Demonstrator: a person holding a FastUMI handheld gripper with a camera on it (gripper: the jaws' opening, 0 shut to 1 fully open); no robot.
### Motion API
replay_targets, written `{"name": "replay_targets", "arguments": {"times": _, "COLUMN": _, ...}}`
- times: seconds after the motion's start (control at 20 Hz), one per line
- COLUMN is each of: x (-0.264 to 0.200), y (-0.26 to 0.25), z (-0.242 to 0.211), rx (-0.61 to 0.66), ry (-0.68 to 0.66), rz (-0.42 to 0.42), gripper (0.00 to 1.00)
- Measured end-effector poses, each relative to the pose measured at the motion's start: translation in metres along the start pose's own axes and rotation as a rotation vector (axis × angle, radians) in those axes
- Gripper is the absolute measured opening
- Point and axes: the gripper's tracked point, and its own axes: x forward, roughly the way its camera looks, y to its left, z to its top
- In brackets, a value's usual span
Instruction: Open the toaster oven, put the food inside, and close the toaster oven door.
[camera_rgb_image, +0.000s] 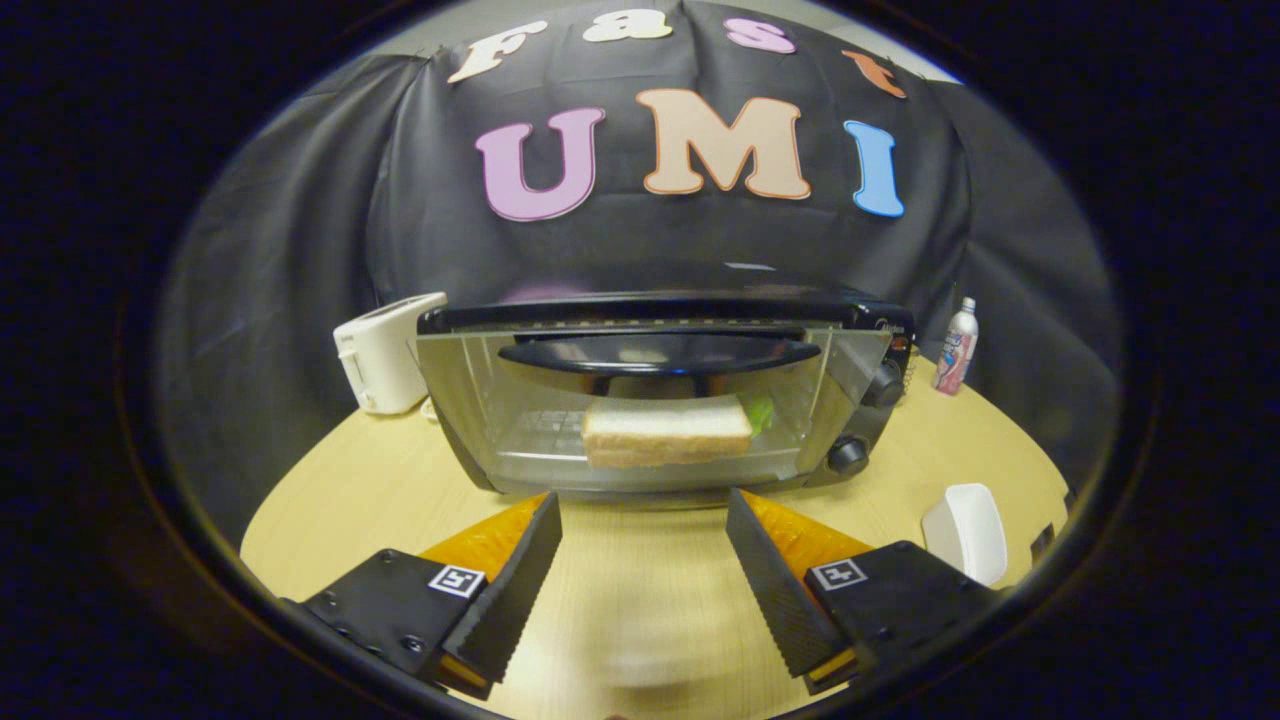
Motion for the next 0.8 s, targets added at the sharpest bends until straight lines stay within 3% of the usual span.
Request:
{"name": "replay_targets", "arguments": {"times": 0.45, "x": -0.005, "y": -0.011, "z": 0.067, "rx": -0.005, "ry": -0.153, "rz": -0.008, "gripper": 1.00}}
{"name": "replay_targets", "arguments": {"times": 0.8, "x": -0.058, "y": -0.012, "z": 0.116, "rx": 0.001, "ry": -0.294, "rz": 0.003, "gripper": 1.00}}
